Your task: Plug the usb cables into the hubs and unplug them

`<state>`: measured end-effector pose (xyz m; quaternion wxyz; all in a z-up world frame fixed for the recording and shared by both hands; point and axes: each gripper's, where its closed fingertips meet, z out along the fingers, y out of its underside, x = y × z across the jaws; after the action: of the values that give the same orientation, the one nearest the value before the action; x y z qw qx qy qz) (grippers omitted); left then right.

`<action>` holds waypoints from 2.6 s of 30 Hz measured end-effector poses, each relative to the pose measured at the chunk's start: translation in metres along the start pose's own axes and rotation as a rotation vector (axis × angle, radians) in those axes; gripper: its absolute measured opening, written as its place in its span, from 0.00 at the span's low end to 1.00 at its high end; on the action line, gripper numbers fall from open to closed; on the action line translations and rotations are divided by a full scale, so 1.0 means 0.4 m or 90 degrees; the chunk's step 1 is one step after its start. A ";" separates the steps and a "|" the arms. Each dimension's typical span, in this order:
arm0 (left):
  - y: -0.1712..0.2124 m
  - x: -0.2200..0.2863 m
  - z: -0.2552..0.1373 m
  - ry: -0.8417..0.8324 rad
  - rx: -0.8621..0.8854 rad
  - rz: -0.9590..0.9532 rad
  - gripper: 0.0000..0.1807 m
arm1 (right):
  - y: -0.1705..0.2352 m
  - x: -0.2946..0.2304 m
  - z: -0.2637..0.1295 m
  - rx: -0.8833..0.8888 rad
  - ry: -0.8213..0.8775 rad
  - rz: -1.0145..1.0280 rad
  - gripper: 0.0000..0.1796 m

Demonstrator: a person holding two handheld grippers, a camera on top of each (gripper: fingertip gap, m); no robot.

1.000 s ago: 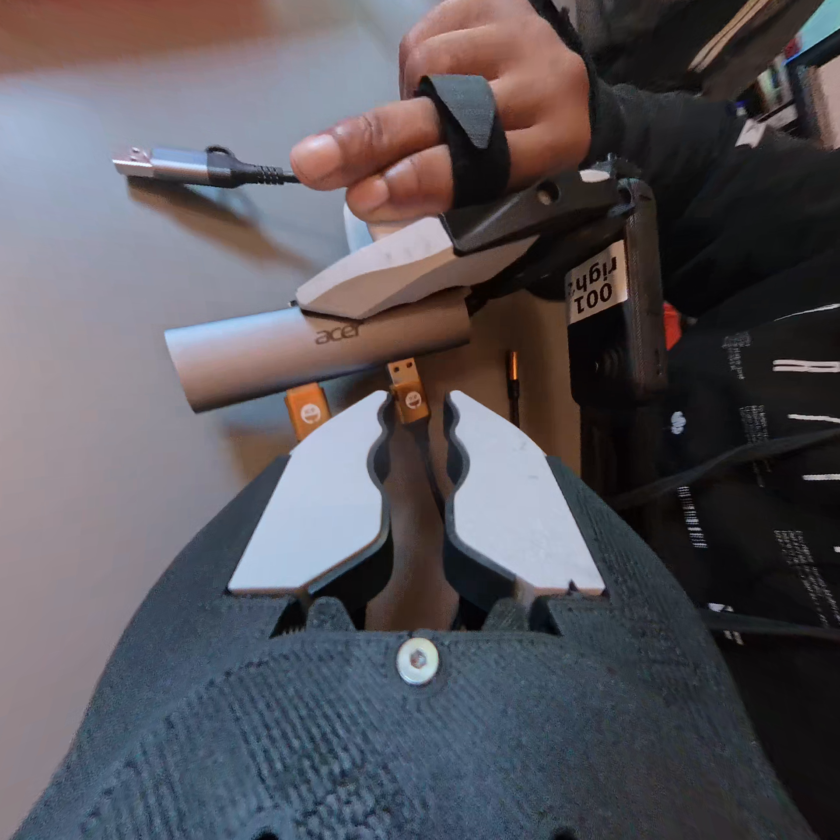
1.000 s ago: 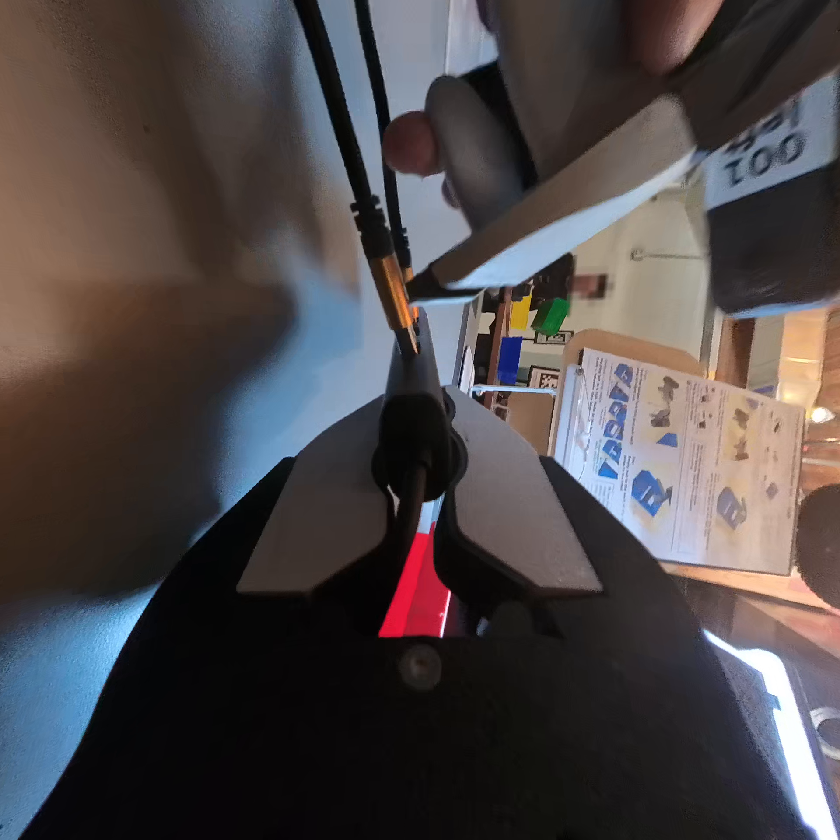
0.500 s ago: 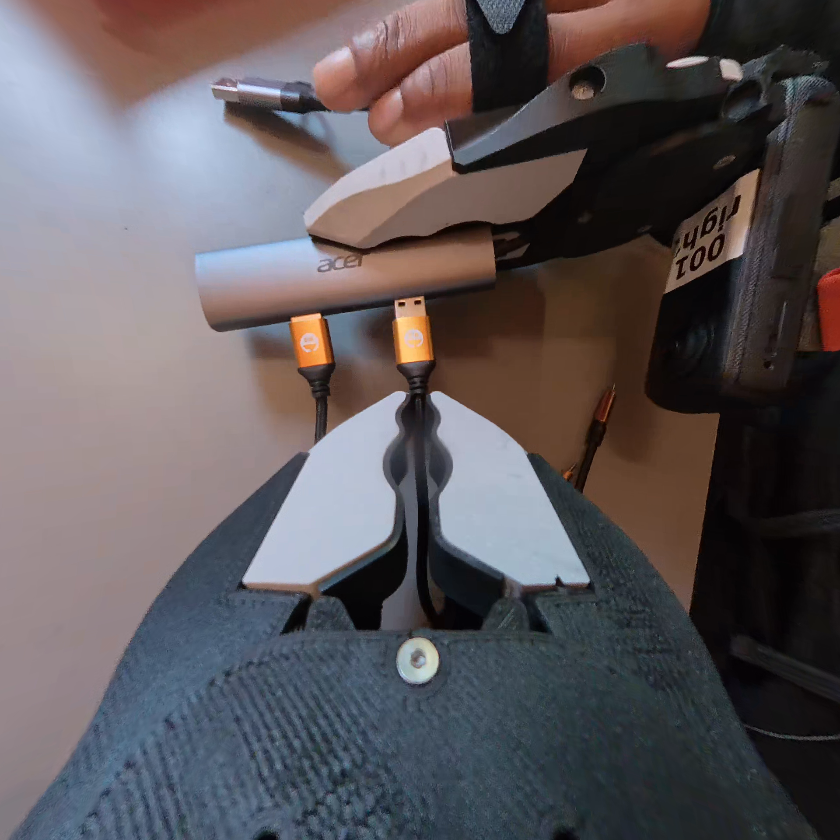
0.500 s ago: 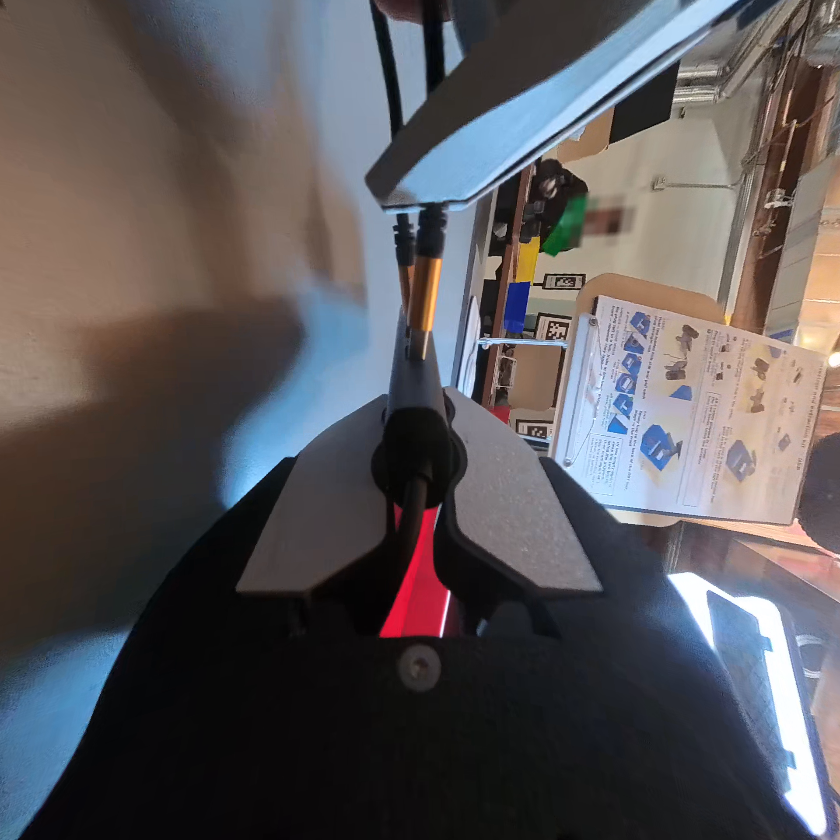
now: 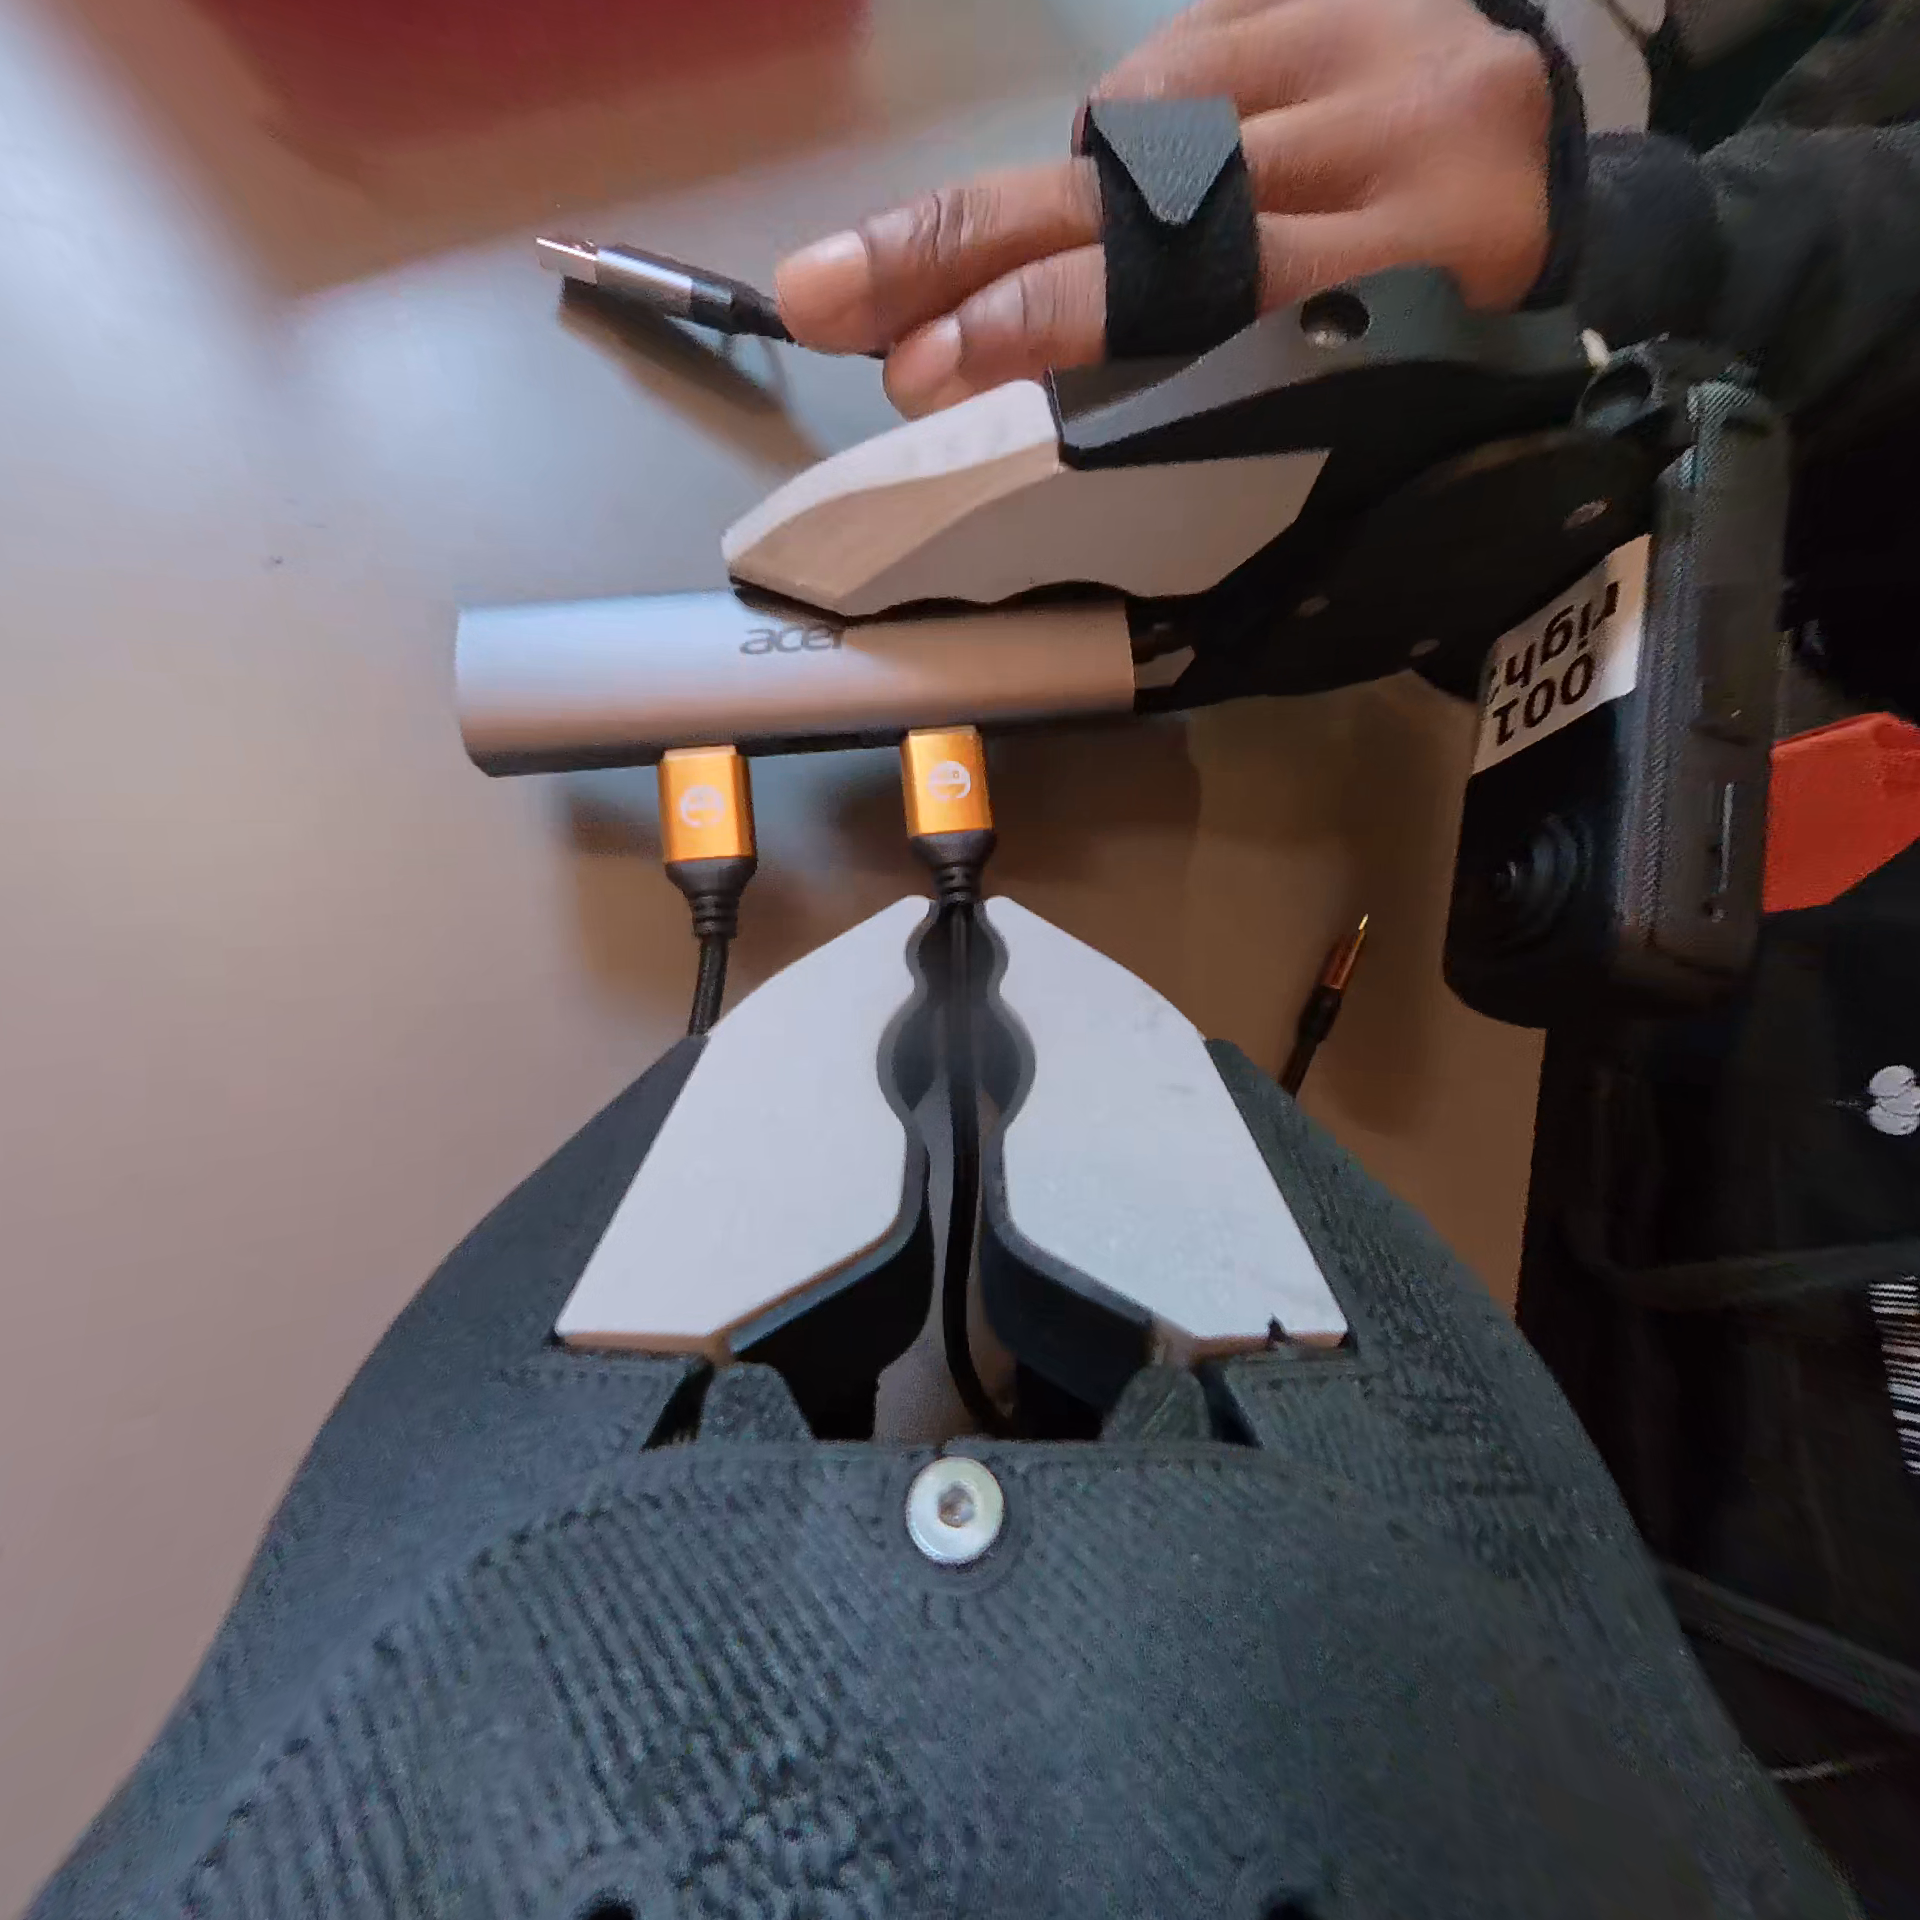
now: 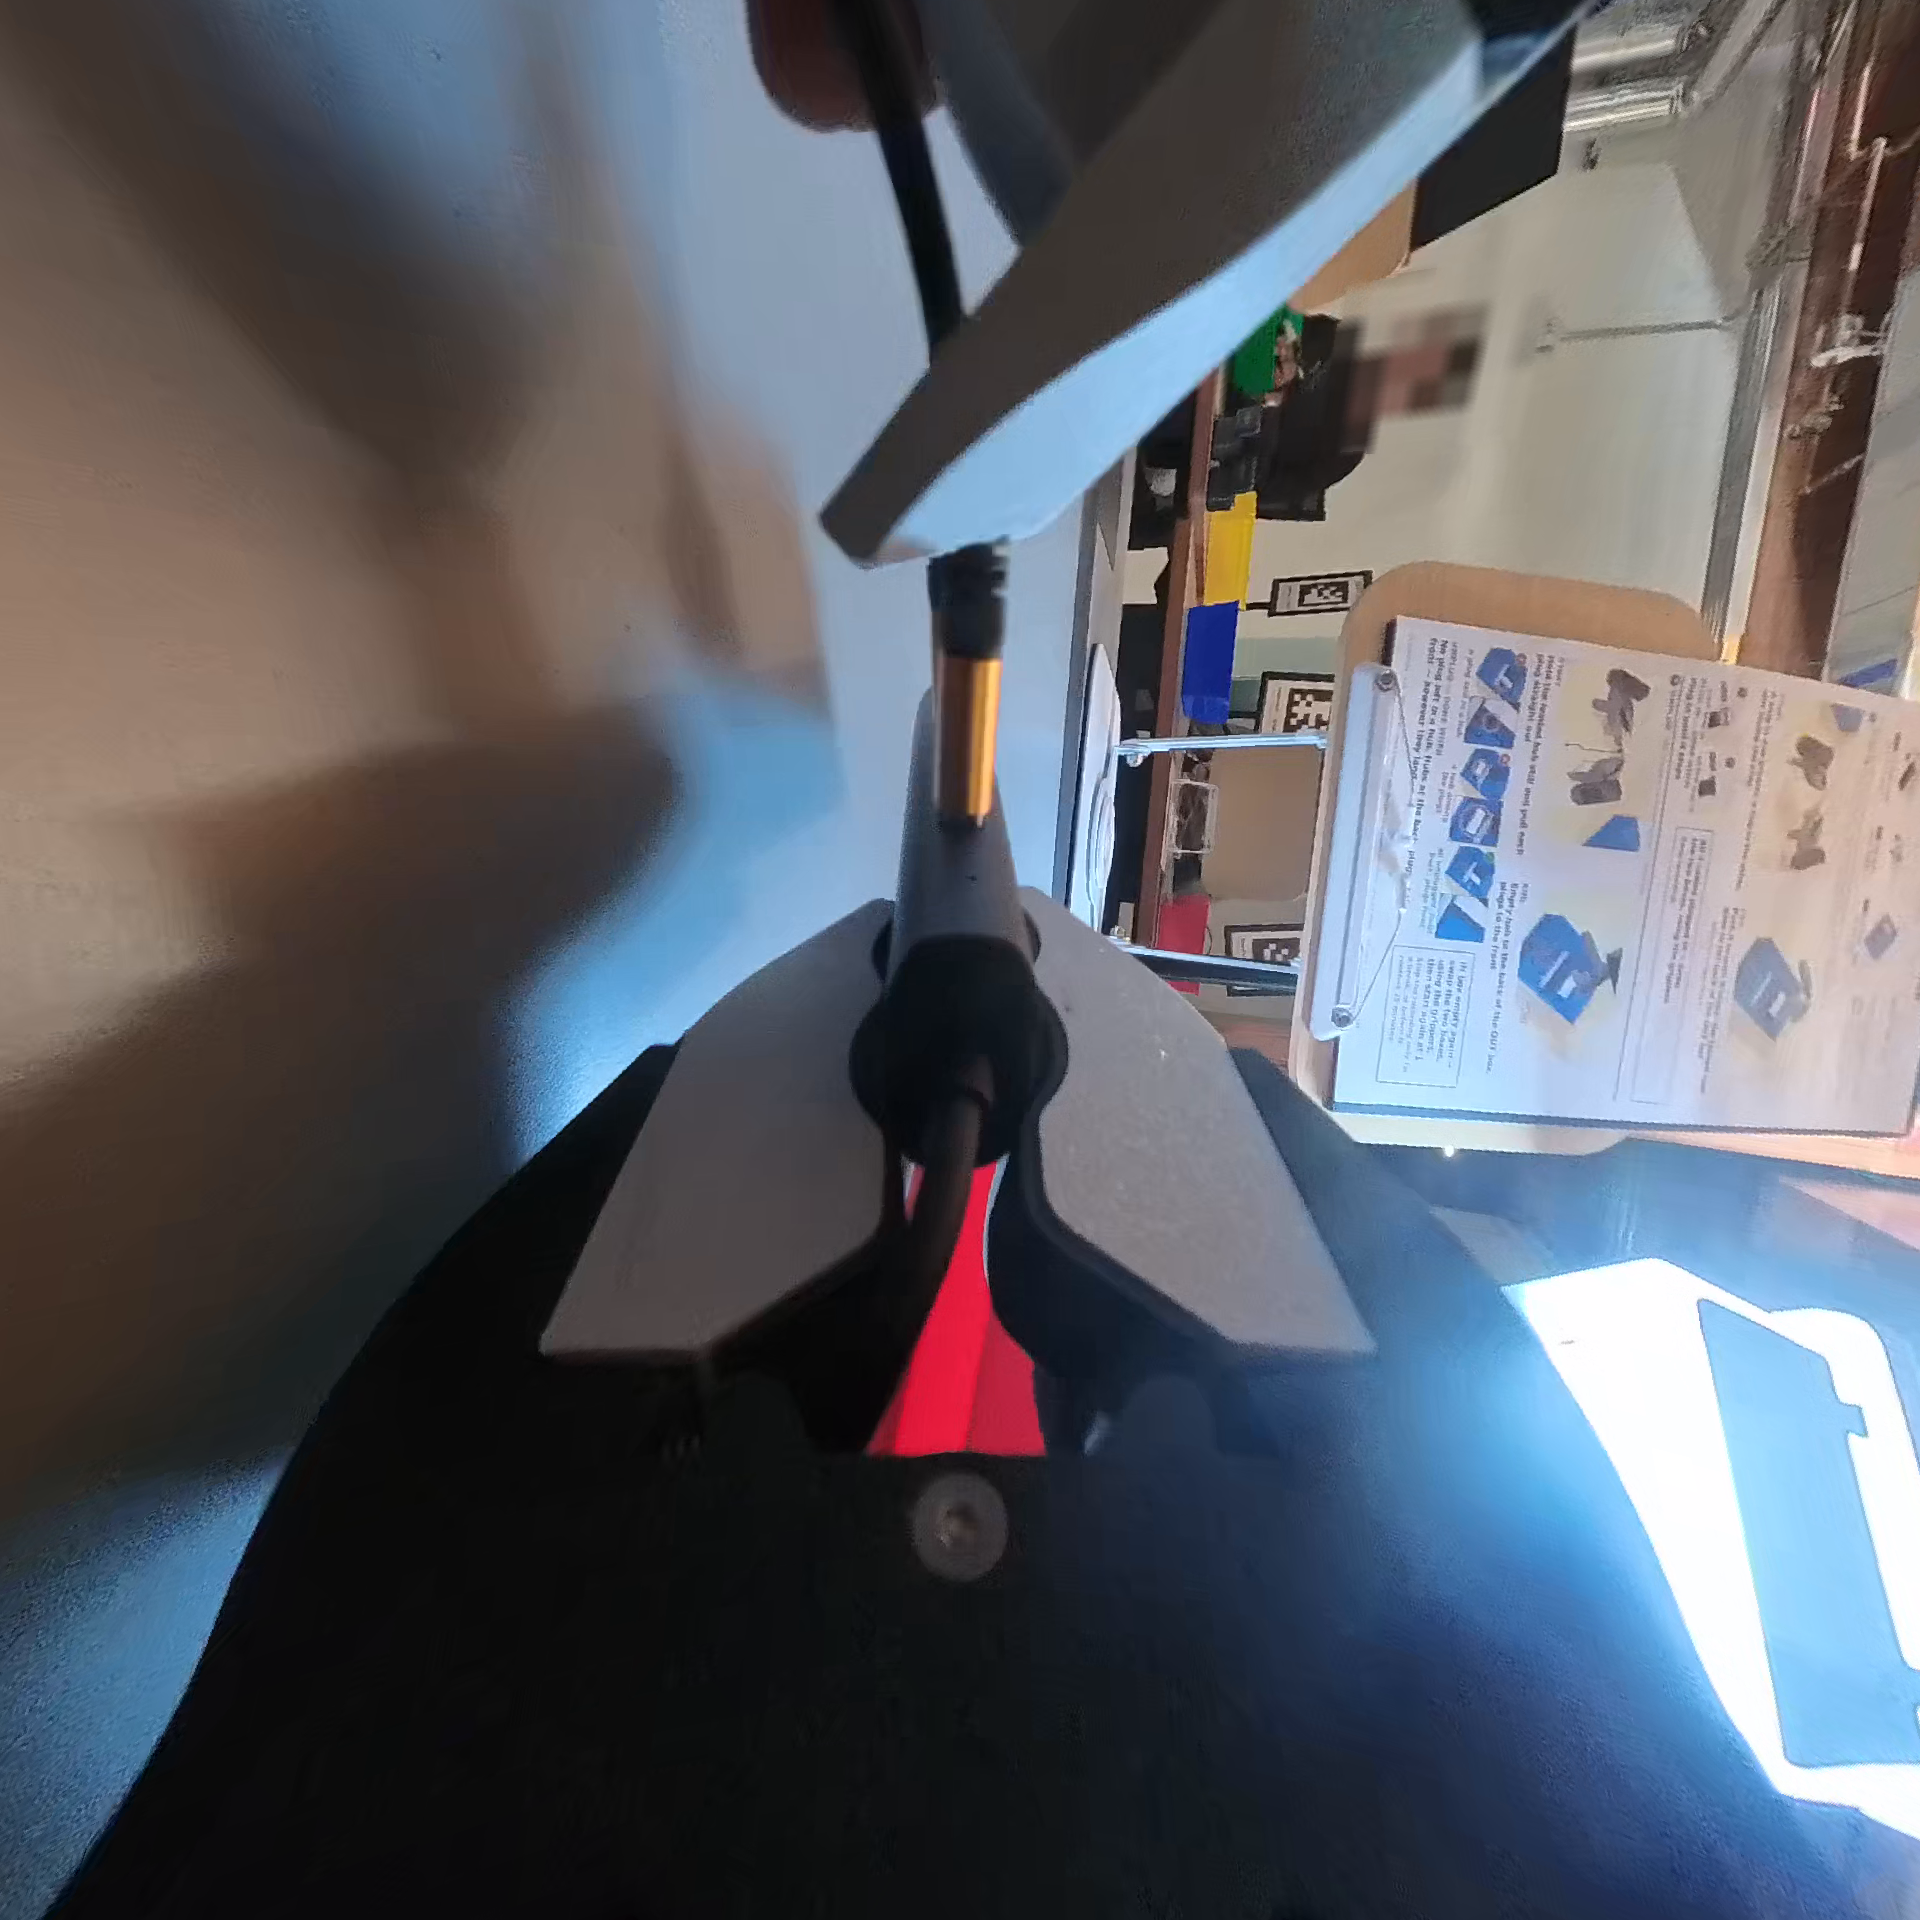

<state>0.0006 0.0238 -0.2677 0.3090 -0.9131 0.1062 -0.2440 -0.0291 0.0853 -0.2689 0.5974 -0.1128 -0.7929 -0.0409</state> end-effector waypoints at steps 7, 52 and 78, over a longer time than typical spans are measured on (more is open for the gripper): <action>-0.023 -0.014 -0.025 -0.014 0.038 -0.001 0.02 | 0.005 0.016 0.011 -0.020 -0.010 0.055 0.09; -0.088 0.032 -0.191 0.015 0.251 0.265 0.10 | -0.118 0.174 -0.153 0.262 -0.417 0.433 0.10; -0.107 -0.141 -0.304 -0.083 0.402 0.086 0.15 | 0.660 0.652 -0.042 -0.127 -0.030 0.452 0.09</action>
<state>-0.1083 0.0146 -0.1788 0.5987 -0.7766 0.0653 -0.1846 -0.0212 0.3723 -0.0333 0.5420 -0.4394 -0.7101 0.0948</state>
